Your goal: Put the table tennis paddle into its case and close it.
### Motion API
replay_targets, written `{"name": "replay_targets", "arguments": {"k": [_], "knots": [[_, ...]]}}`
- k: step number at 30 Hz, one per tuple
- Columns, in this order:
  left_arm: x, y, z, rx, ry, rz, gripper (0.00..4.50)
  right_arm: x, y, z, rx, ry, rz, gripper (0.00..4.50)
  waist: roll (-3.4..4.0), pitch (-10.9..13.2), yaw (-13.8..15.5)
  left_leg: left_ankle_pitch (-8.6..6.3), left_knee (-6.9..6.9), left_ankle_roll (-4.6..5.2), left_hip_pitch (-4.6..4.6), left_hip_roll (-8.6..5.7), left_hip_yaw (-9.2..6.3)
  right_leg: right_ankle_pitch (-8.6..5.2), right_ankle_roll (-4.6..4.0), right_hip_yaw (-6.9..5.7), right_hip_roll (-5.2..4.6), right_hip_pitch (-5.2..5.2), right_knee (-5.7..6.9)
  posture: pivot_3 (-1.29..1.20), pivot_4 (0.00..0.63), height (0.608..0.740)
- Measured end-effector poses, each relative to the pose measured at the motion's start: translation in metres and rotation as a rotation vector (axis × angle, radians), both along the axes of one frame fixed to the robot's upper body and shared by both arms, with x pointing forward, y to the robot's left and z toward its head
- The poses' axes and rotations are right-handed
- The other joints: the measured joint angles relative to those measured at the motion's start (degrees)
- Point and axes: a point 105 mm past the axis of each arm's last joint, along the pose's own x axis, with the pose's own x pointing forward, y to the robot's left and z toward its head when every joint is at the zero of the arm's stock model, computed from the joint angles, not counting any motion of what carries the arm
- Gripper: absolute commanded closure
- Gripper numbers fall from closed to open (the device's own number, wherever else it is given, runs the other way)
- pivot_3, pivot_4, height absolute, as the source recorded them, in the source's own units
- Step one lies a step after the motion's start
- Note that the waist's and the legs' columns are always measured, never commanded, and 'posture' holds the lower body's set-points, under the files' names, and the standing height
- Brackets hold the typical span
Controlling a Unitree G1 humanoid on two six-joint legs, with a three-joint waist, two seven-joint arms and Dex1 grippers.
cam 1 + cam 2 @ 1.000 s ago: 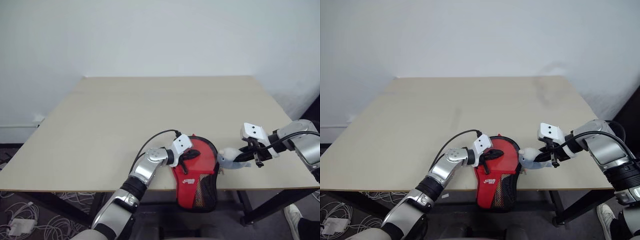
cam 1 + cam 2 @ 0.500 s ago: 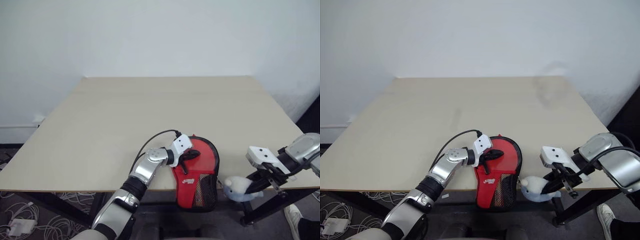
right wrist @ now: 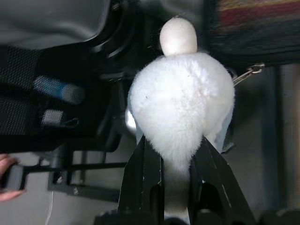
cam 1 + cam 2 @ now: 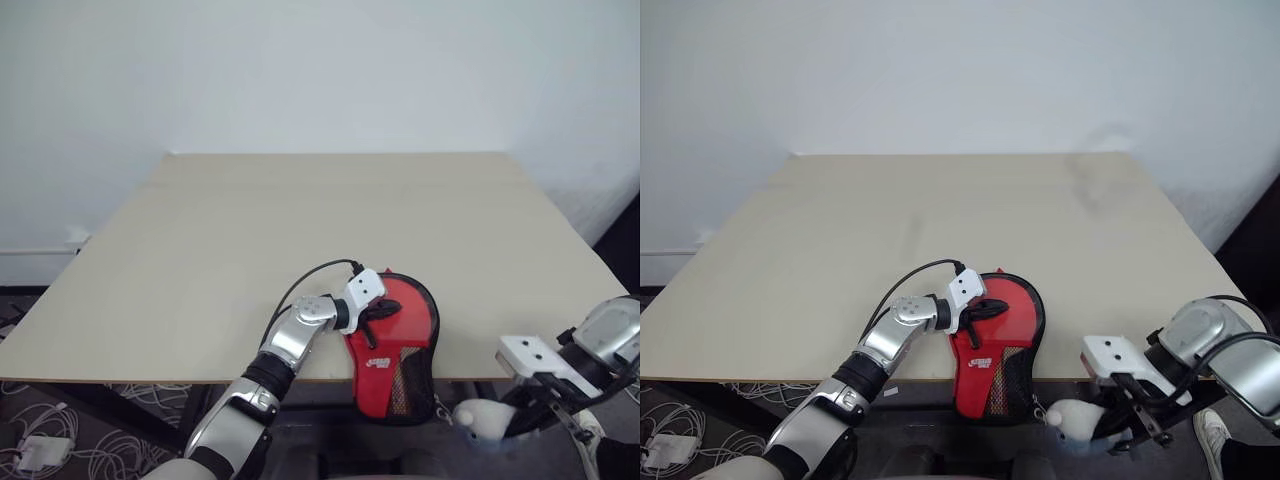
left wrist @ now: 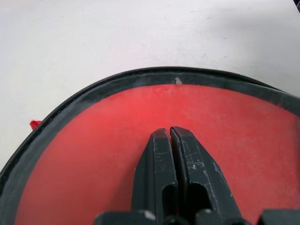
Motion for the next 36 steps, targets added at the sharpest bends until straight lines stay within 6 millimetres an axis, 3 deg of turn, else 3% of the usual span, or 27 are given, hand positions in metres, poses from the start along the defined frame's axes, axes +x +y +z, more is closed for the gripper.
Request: {"name": "replay_targets", "arguments": {"k": [8,11,17,20,22,26,29,31,33,36], "knots": [[0.000,-0.002,0.000,-0.001,0.003,0.000,4.50,-0.010,0.007,0.003,0.025,-0.019,0.023,4.31,-0.04,0.00,0.03,-0.03,0.00,-0.02,0.00,-0.02,-0.01,0.00,0.00,-0.02,-0.04,0.03,-0.04,0.00,0.000,0.740],[0.002,-0.001,0.000,-0.002,0.004,0.012,4.50,-0.006,0.012,0.001,0.043,-0.035,0.004,3.42,-0.10,-0.01,0.03,-0.03,0.00,-0.03,0.00,-0.02,-0.02,0.00,0.00,-0.03,-0.04,0.04,-0.05,0.00,0.000,0.740],[0.011,0.007,0.000,0.004,0.016,0.092,4.50,0.008,0.017,0.009,0.061,-0.050,-0.012,1.22,-0.14,0.02,-0.09,-0.03,-0.01,-0.03,0.02,0.00,-0.03,0.00,0.00,-0.04,-0.02,0.03,-0.04,0.00,0.000,0.740],[0.014,0.015,0.004,0.011,-0.003,0.115,3.90,0.022,0.021,0.026,0.105,-0.067,-0.017,0.18,-0.20,0.08,-0.38,-0.03,-0.04,-0.03,0.01,0.06,0.00,0.01,-0.01,-0.03,0.02,-0.05,-0.01,0.00,0.000,0.740],[0.016,0.027,0.007,0.026,-0.022,0.140,3.26,0.045,0.027,0.045,0.168,-0.125,-0.053,0.00,-0.24,0.16,-1.05,-0.03,-0.06,-0.03,0.00,0.08,-0.03,0.02,-0.03,-0.02,0.06,-0.10,0.03,0.00,0.000,0.740],[0.028,0.074,0.024,0.056,-0.057,0.273,1.84,0.094,0.039,0.069,0.283,-0.247,-0.167,0.00,-0.77,0.97,-1.62,0.00,-0.09,-0.04,-0.12,0.10,-0.12,0.06,-0.15,0.03,0.18,-0.22,0.20,0.00,0.000,0.740],[0.041,0.134,0.055,0.054,-0.104,0.446,0.79,0.131,0.044,0.069,0.329,-0.327,-0.316,0.00,-1.01,1.46,-1.50,0.17,-0.05,0.16,-0.59,0.14,-0.09,0.22,-0.13,0.13,0.24,-0.80,0.23,0.00,0.000,0.740],[0.044,0.172,0.080,0.065,-0.160,0.544,0.12,0.145,0.044,0.063,0.335,-0.345,-0.396,0.00,-0.95,1.48,-1.30,0.20,-0.01,0.17,-1.20,0.05,-0.12,0.42,-0.34,0.18,0.22,-1.15,0.27,0.00,0.000,0.740],[0.035,0.207,0.094,0.080,-0.187,0.633,0.03,0.157,0.048,0.058,0.354,-0.366,-0.466,0.00,-0.85,1.50,-0.98,0.19,-0.04,0.18,-1.21,-0.02,-0.04,0.38,-0.28,0.25,0.15,-1.14,0.24,0.00,0.000,0.740],[0.019,0.244,0.093,0.107,-0.169,0.750,0.03,0.174,0.054,0.057,0.391,-0.399,-0.569,0.00,-0.85,1.53,-0.30,0.13,-0.07,0.24,-1.22,-0.04,0.01,0.35,-0.24,0.25,0.14,-1.14,0.16,0.00,0.000,0.740]]}}
